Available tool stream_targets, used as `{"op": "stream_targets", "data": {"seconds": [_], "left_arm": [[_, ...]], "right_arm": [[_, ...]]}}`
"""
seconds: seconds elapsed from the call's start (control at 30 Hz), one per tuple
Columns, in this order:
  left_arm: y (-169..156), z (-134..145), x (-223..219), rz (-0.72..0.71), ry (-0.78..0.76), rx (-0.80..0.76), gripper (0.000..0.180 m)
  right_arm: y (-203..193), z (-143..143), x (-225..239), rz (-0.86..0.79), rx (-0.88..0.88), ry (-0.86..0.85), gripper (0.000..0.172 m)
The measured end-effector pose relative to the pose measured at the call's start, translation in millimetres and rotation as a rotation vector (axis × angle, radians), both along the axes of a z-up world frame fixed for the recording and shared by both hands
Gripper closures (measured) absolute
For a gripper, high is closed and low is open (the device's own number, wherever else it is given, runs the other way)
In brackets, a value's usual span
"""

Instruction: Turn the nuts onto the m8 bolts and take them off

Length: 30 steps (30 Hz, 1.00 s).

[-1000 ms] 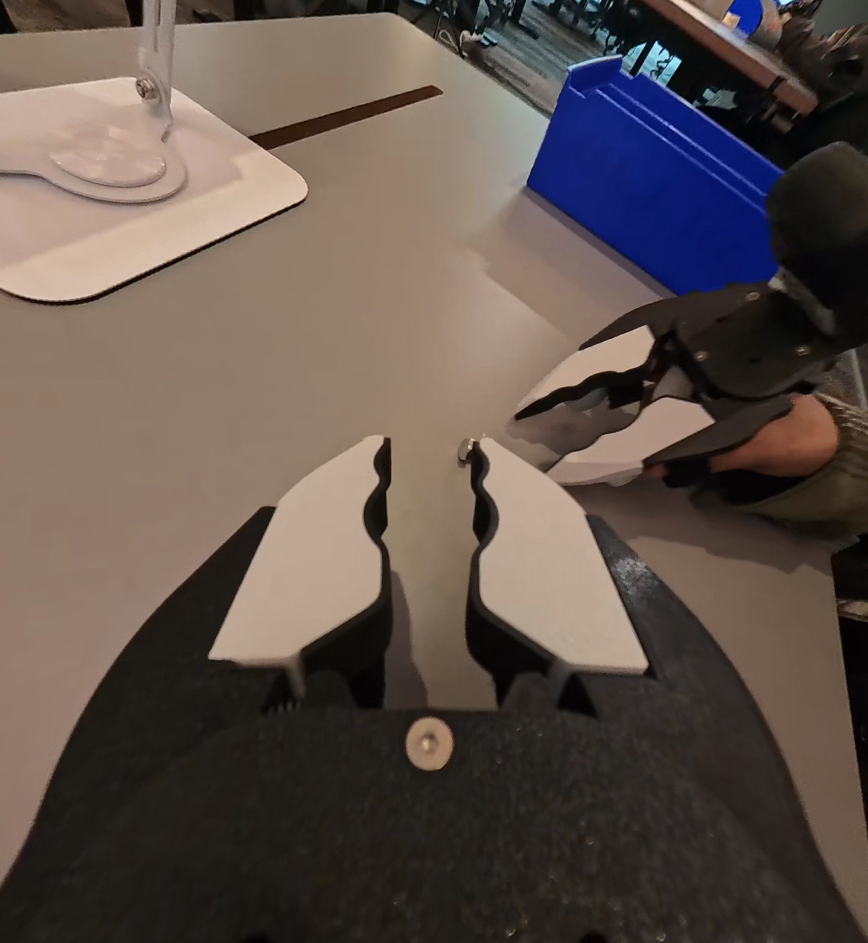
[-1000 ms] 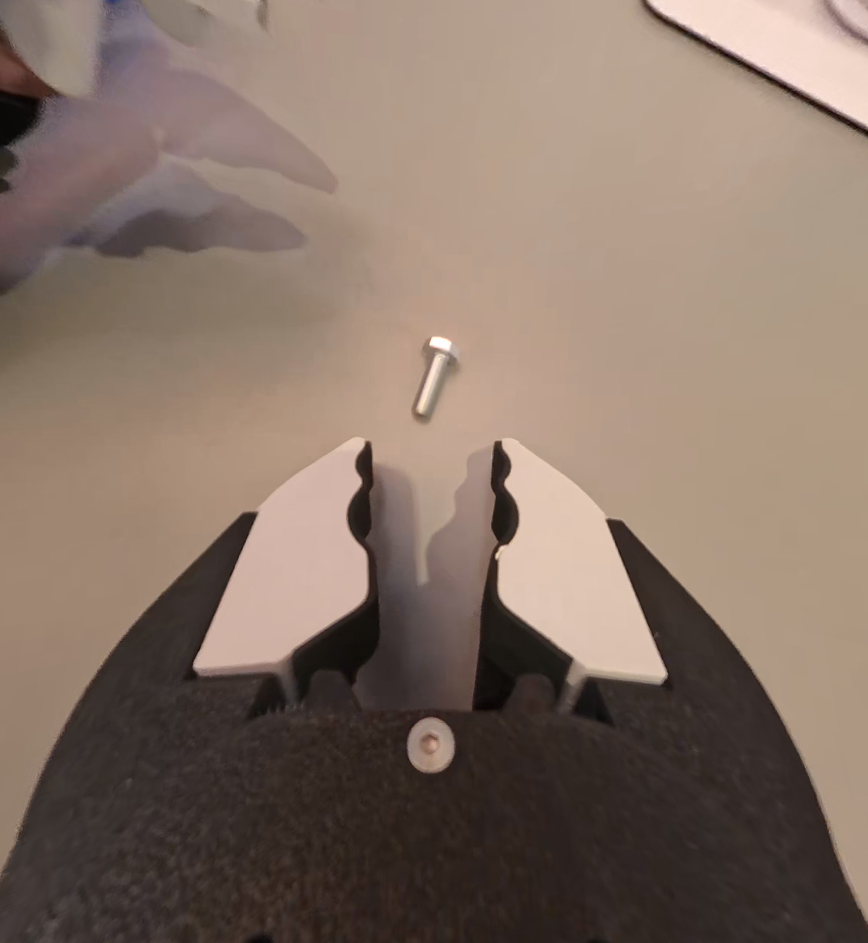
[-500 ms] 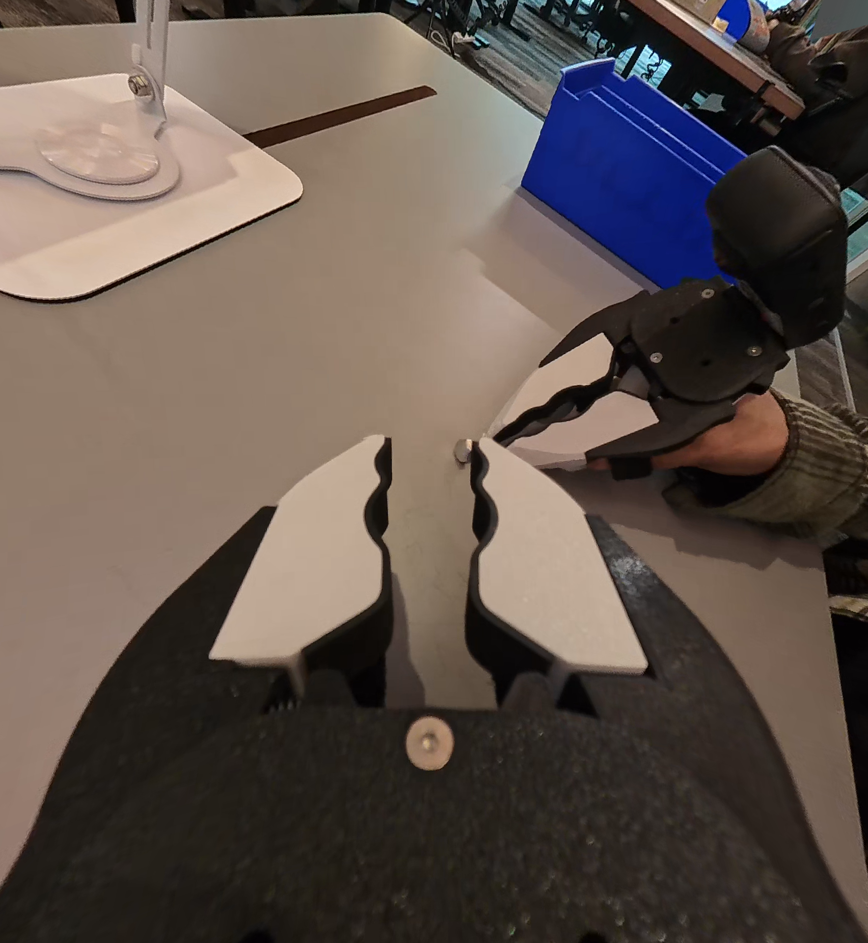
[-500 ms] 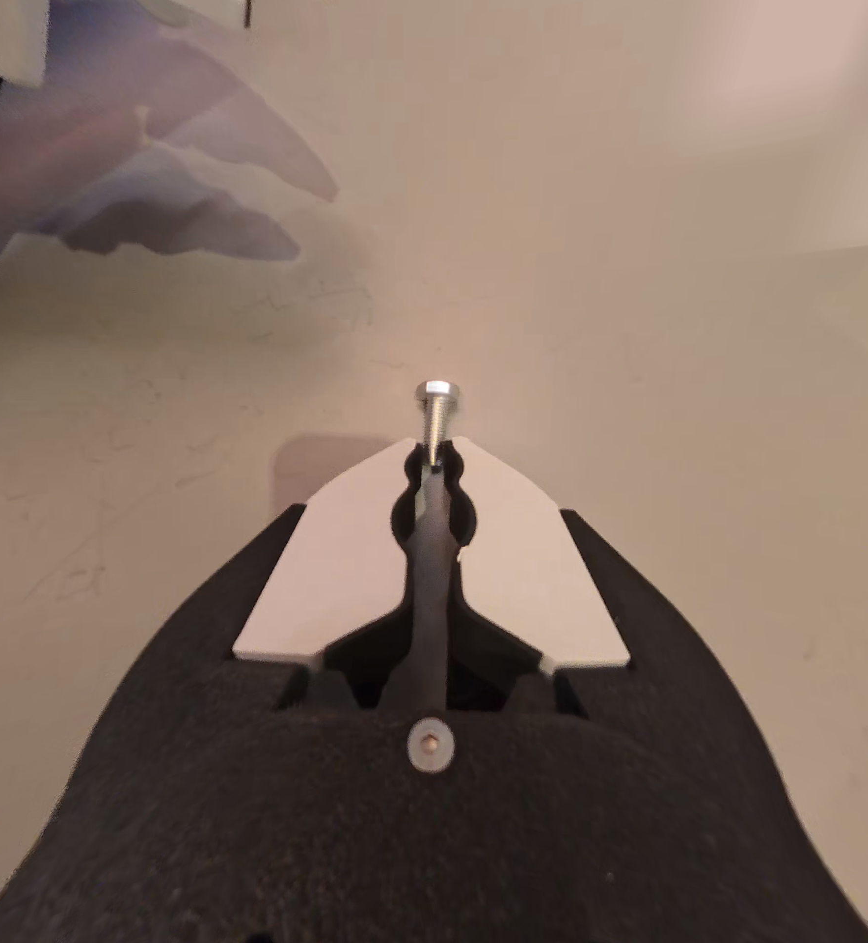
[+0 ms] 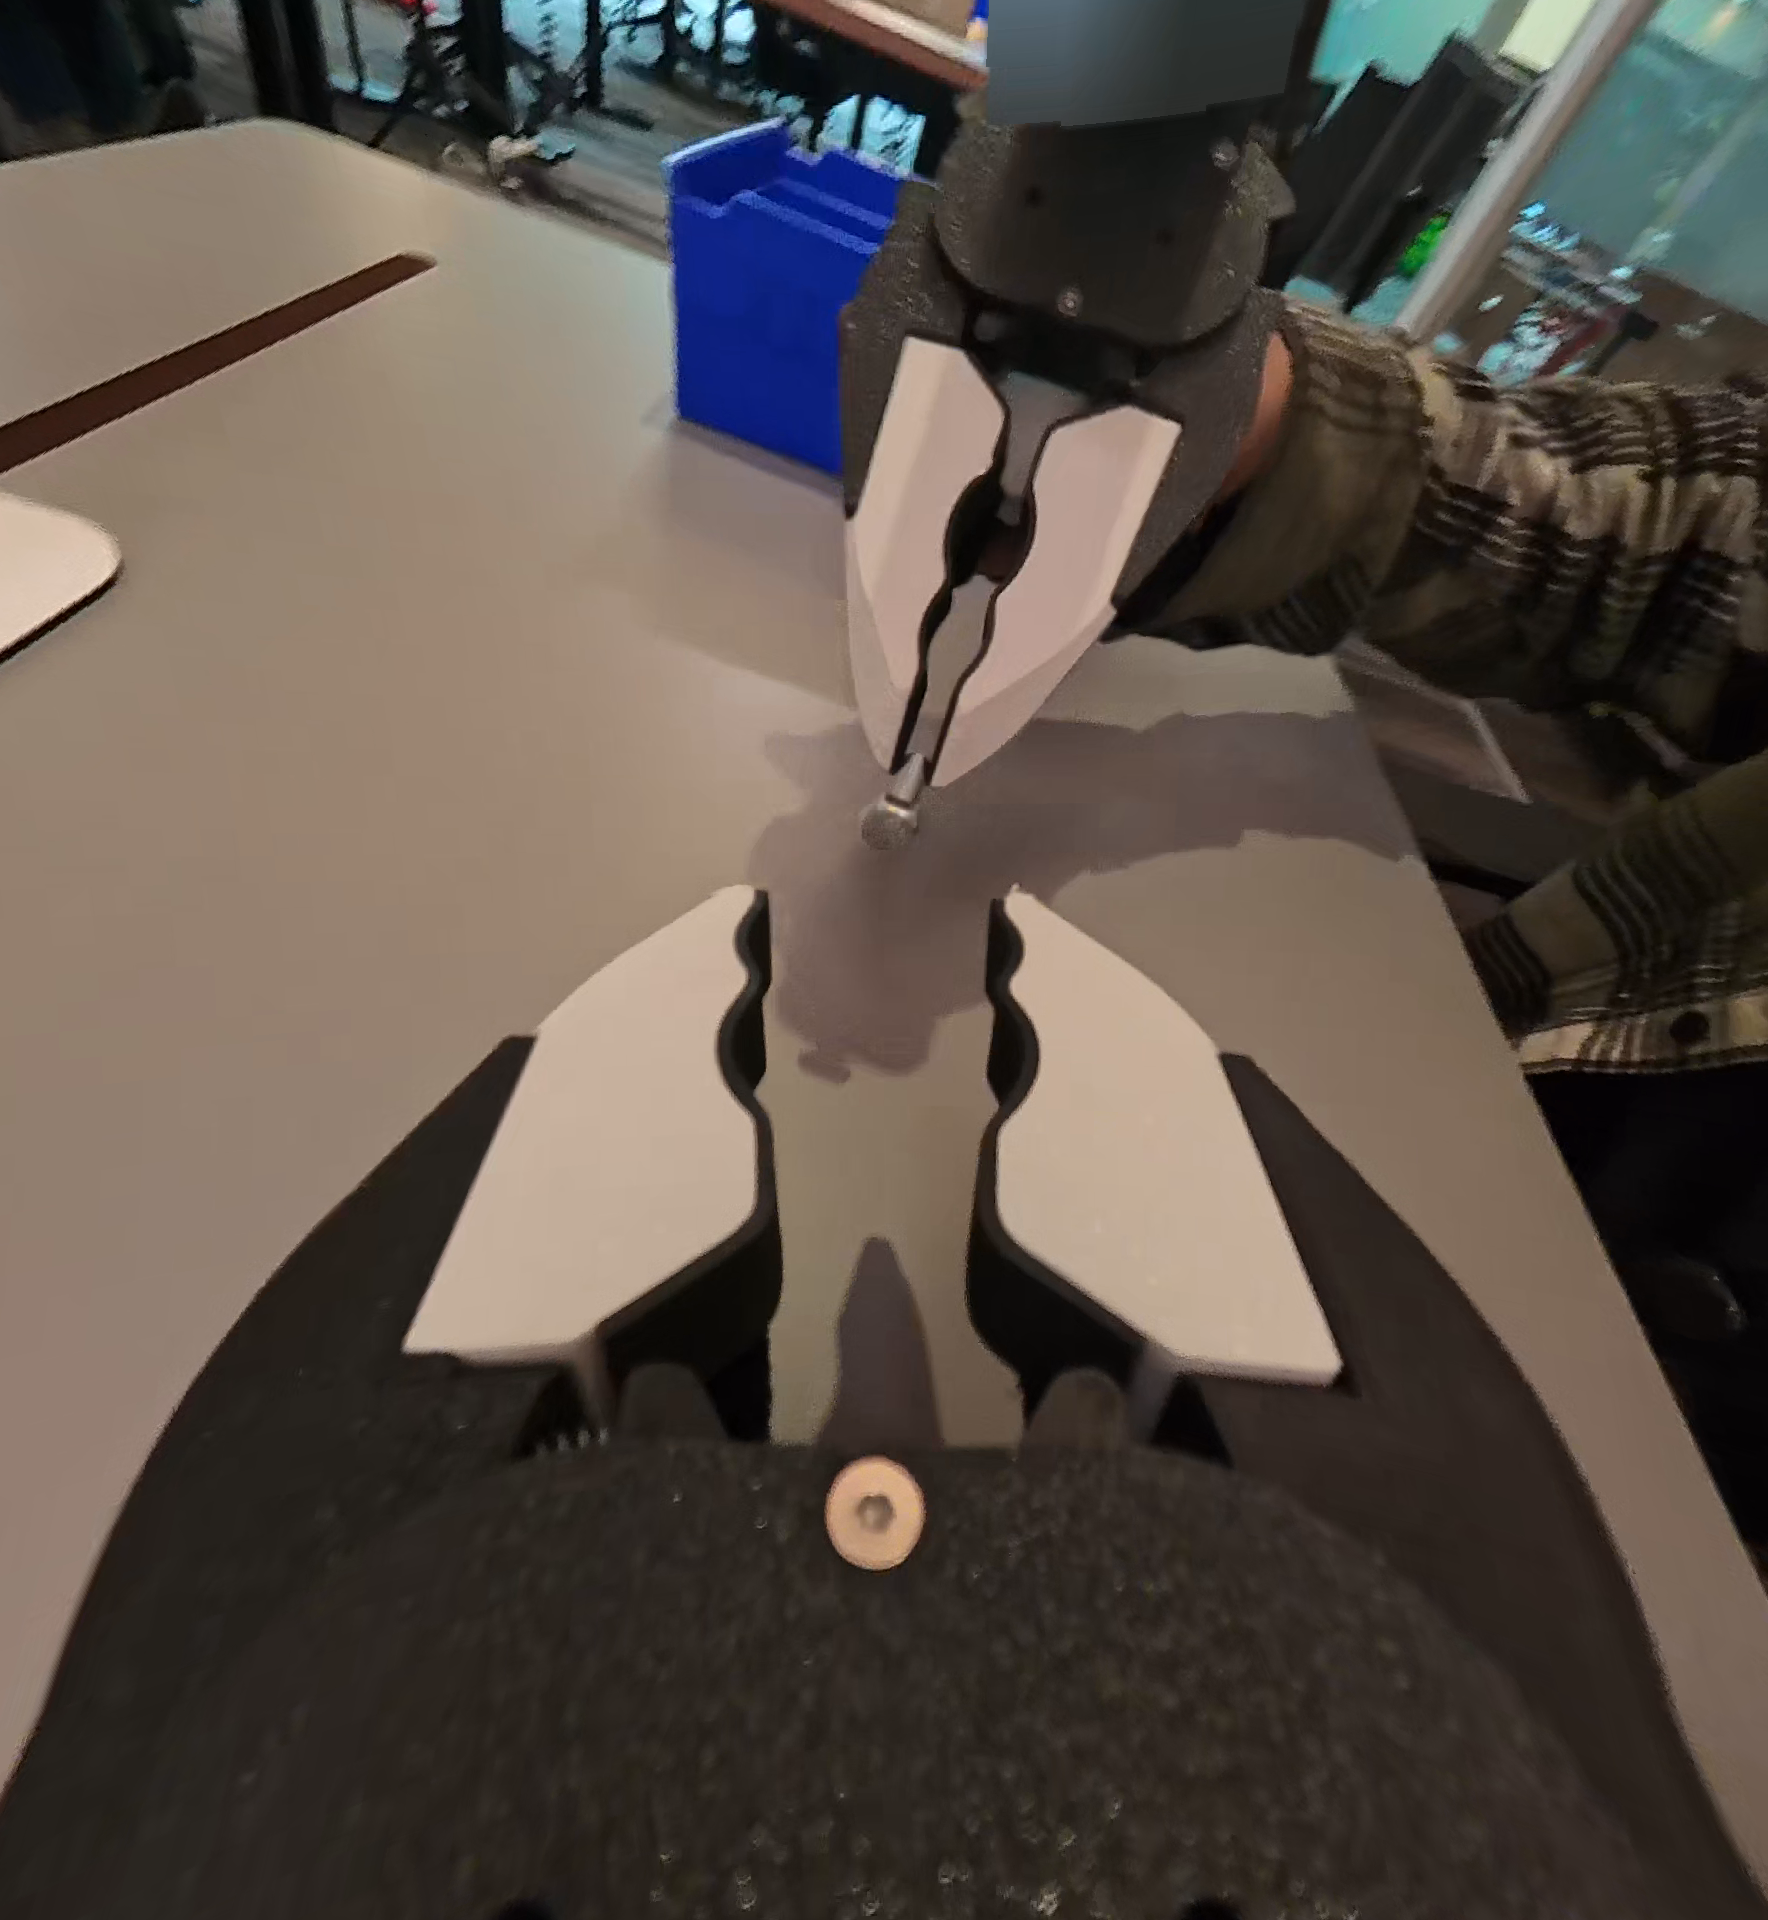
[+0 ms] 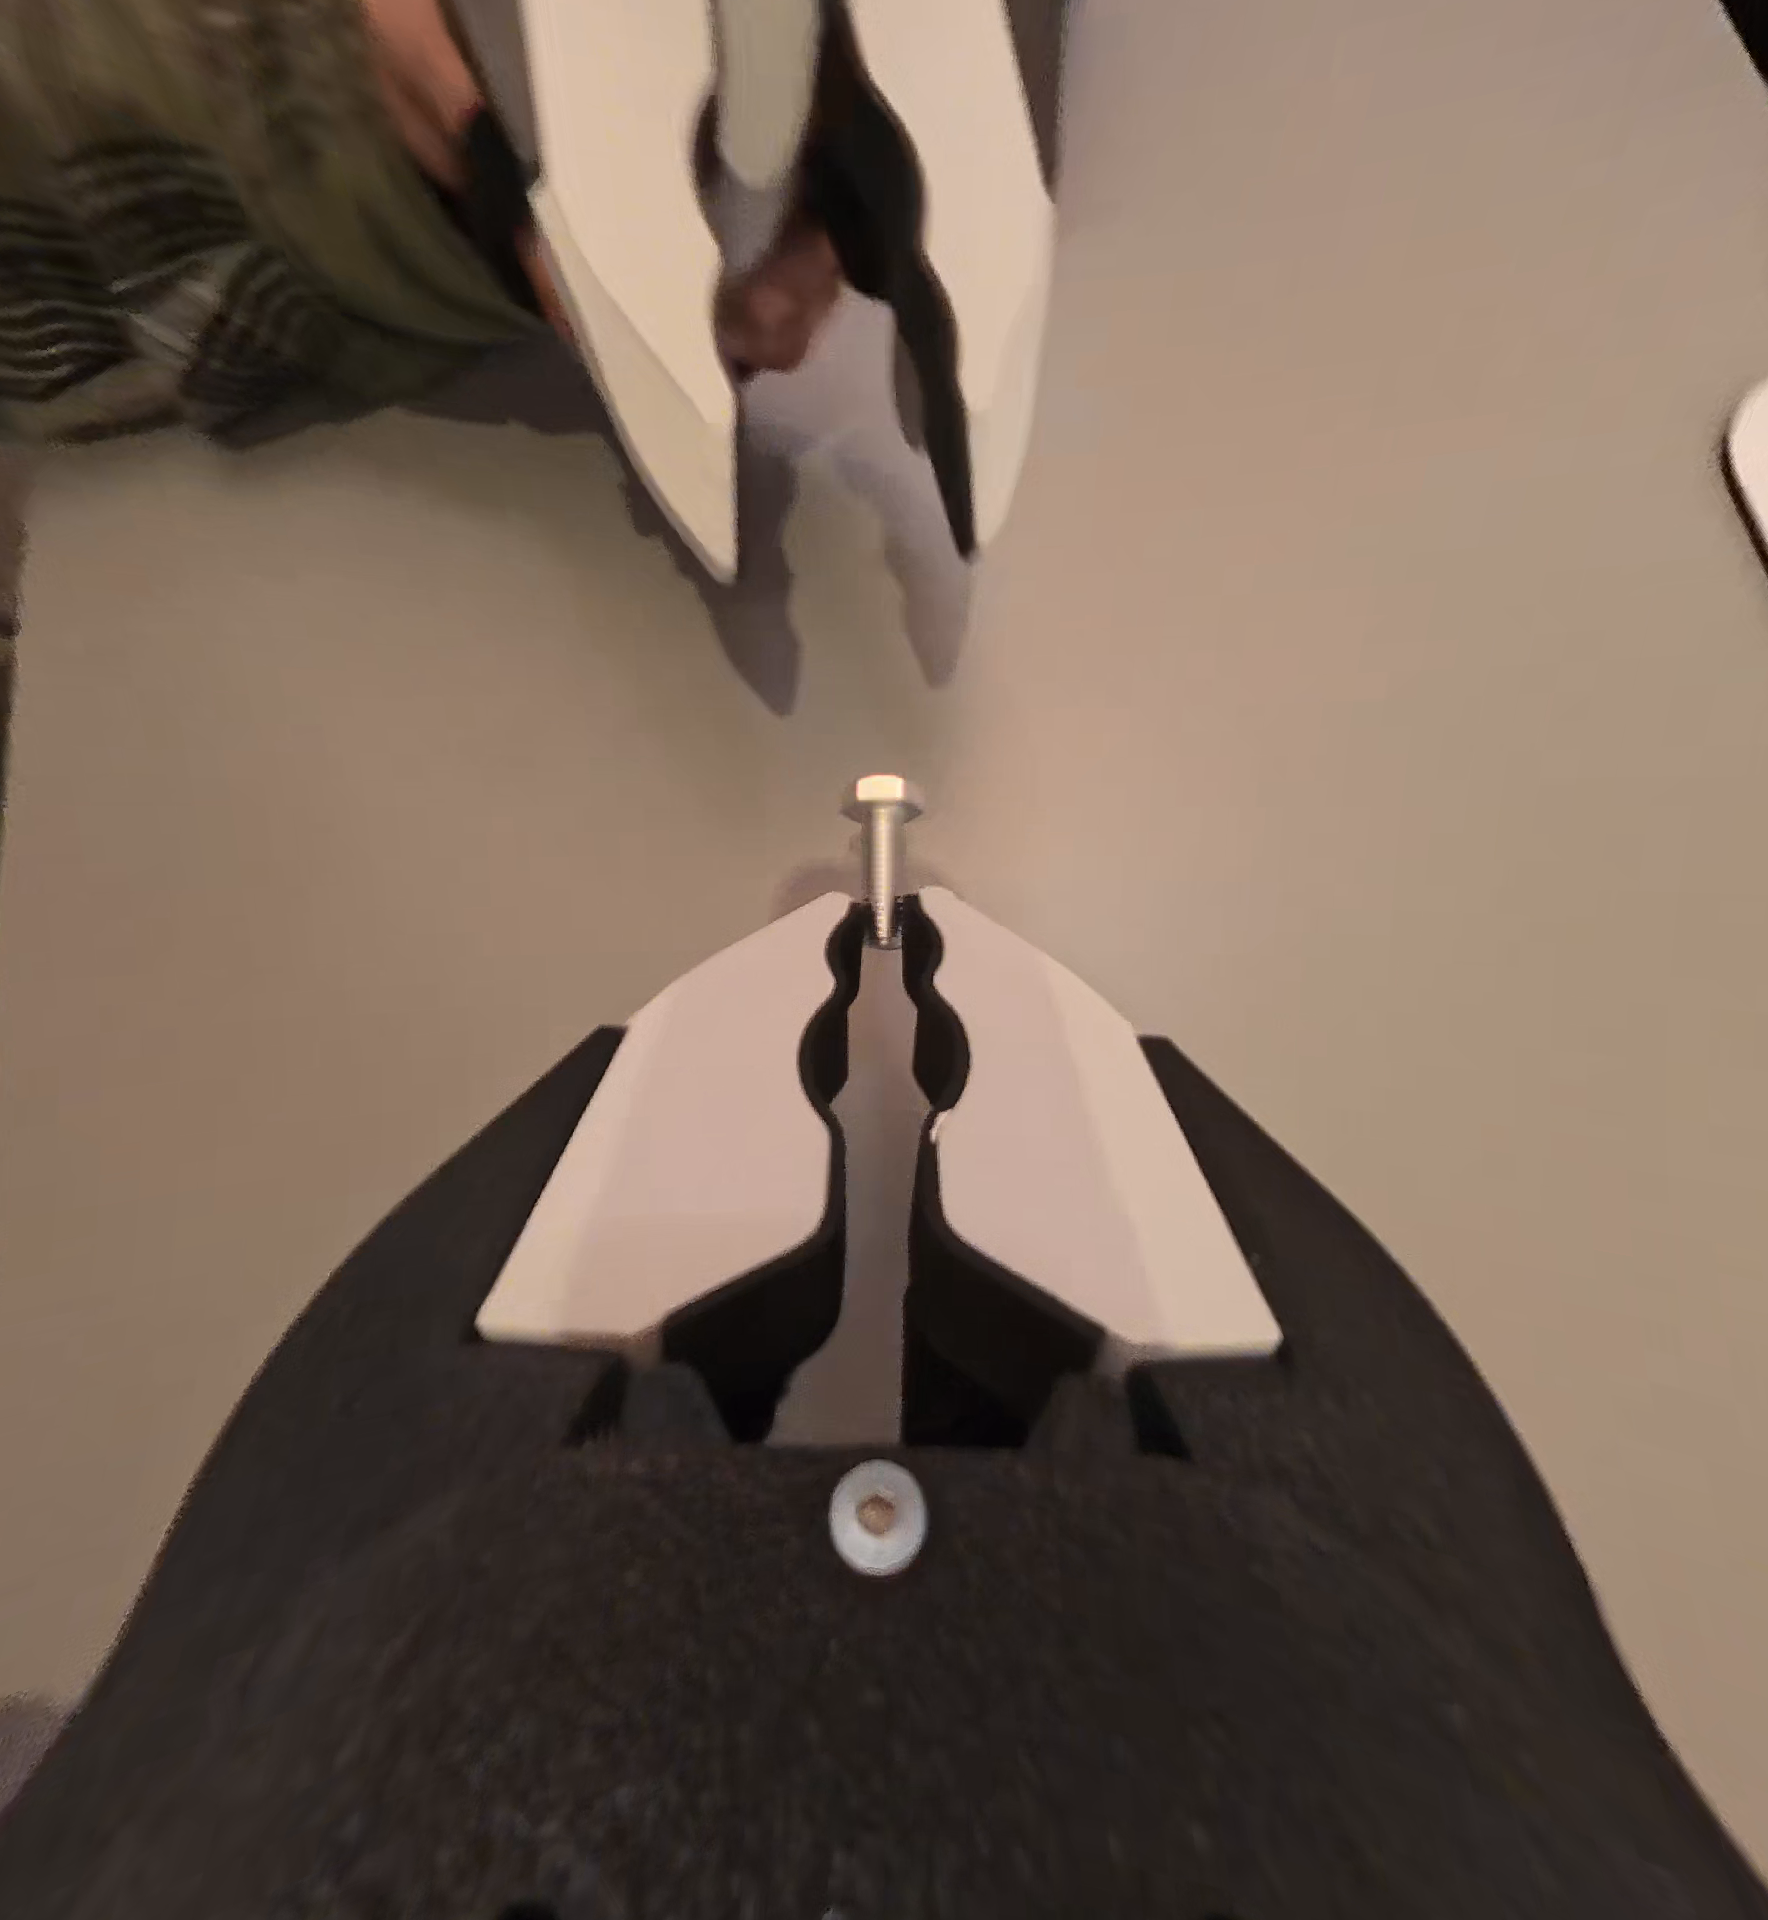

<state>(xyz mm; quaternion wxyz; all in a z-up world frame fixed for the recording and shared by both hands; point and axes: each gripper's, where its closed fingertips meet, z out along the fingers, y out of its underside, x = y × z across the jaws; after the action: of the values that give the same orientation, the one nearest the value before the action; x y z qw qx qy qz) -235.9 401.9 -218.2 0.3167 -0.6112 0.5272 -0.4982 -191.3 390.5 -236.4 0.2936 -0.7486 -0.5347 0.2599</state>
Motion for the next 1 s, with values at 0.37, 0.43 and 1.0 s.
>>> {"op": "stream_targets", "data": {"seconds": [0.37, 0.43, 1.0], "left_arm": [[-24.4, 8.1, 34.3, -0.063, -0.048, 0.024, 0.144], [-26.0, 7.4, 35.1, -0.068, -0.043, 0.026, 0.147], [-17.2, 20.7, 30.7, 0.027, -0.127, 0.093, 0.166]], "right_arm": [[-11.9, 21.9, -0.9, 0.179, -0.012, -0.155, 0.165], [-11.6, 21.9, -1.4, 0.178, -0.014, -0.157, 0.165], [-2.5, 39.8, -10.8, 0.116, -0.002, -0.008, 0.156]]}}
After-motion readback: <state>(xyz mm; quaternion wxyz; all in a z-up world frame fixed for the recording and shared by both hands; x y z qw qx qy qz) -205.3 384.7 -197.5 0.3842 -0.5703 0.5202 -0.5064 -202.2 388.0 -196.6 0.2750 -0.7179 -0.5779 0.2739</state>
